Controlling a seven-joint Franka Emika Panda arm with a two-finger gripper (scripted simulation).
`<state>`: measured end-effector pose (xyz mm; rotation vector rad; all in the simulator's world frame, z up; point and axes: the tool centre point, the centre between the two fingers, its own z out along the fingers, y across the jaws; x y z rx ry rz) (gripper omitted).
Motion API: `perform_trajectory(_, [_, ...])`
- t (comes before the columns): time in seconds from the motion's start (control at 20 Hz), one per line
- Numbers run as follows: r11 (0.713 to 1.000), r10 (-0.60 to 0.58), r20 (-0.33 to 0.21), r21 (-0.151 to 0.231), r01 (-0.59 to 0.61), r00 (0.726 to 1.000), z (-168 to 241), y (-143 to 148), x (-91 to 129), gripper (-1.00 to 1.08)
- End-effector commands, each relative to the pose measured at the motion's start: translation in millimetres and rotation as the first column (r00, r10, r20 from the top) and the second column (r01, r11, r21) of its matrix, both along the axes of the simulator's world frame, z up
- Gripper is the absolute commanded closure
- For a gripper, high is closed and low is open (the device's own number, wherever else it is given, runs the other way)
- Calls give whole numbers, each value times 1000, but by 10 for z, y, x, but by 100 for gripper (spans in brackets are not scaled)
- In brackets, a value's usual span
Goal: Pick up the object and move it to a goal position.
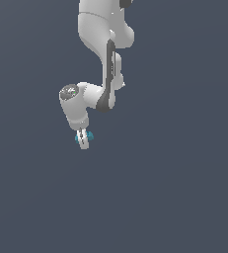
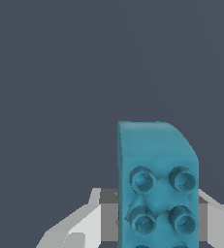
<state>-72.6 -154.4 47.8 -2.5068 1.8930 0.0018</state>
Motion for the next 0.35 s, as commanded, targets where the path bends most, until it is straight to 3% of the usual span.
perform_trajectory(0.0, [1000,0,1,0,0,1000,70,-140,-91,108])
perform_trajectory(0.3, [1000,0,1,0,0,1000,135,-280,-176,108])
